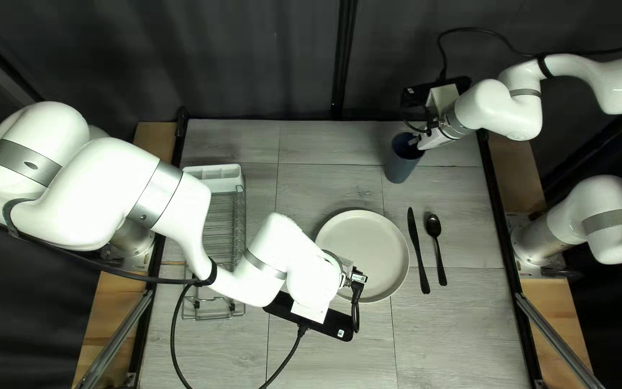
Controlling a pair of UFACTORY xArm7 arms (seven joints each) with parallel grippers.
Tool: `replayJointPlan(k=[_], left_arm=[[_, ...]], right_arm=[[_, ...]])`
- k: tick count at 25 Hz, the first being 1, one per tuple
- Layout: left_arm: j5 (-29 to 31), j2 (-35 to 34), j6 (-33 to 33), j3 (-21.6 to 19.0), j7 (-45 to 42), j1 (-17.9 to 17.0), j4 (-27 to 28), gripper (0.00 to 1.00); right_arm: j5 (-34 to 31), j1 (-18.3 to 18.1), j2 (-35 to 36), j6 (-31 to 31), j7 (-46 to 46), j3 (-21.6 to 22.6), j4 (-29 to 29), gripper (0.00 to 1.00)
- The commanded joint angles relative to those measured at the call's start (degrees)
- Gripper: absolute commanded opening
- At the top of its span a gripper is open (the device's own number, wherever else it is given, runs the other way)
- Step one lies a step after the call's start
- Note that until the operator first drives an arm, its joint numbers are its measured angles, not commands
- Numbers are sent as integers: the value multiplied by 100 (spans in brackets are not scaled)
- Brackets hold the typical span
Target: Pick up and place plate onto table. Place down one fork to the left of the plate. Place spoon and knife to the right of the plate. Place cup above the knife and spoon
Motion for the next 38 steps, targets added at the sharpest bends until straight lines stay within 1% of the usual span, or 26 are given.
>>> replayJointPlan(k=[1,3,4,5,6,9,10,12,13,14,16,19,20,25,28,30,34,38], left_arm=[[0,0,0,0,0,0,0,100],[0,0,0,0,0,0,0,100],[0,0,0,0,0,0,0,100],[0,0,0,0,0,0,0,100],[0,0,0,0,0,0,0,100],[0,0,0,0,0,0,0,100],[0,0,0,0,0,0,0,100],[0,0,0,0,0,0,0,100],[0,0,0,0,0,0,0,100],[0,0,0,0,0,0,0,100],[0,0,0,0,0,0,0,100],[0,0,0,0,0,0,0,100],[0,0,0,0,0,0,0,100],[0,0,0,0,0,0,0,100],[-76,-3,-83,40,-233,25,-34,100],[-291,-45,-78,73,-476,76,-77,100],[-964,-267,106,104,-1058,161,-118,100],[-1388,-517,396,130,-1568,171,-158,100]], right_arm=[[136,-101,-779,1110,-88,524,304,100],[250,-117,-1116,1662,-154,786,484,100],[351,-117,-1376,2086,-236,990,630,100],[397,-111,-1510,2292,-288,1082,692,100],[510,-80,-1790,2703,-456,1246,815,100],[836,168,-2202,3490,-1107,1356,1124,100],[924,245,-2222,3691,-1249,1397,1229,100],[1202,503,-2216,4294,-1739,1502,1593,100],[1286,587,-2224,4438,-1895,1502,1691,100],[1462,764,-2226,4758,-2231,1505,1909,100],[1665,999,-2215,5117,-2694,1464,2189,100],[1895,1281,-2239,5490,-3213,1440,2479,100],[1924,1325,-2294,5552,-3308,1456,2485,100],[1924,1325,-2294,5552,-3308,1456,2485,100],[1924,1325,-2294,5552,-3308,1456,2485,100],[1924,1325,-2294,5552,-3308,1456,2485,100],[1924,1325,-2294,5552,-3308,1456,2485,100],[1924,1325,-2294,5552,-3308,1456,2485,100]])
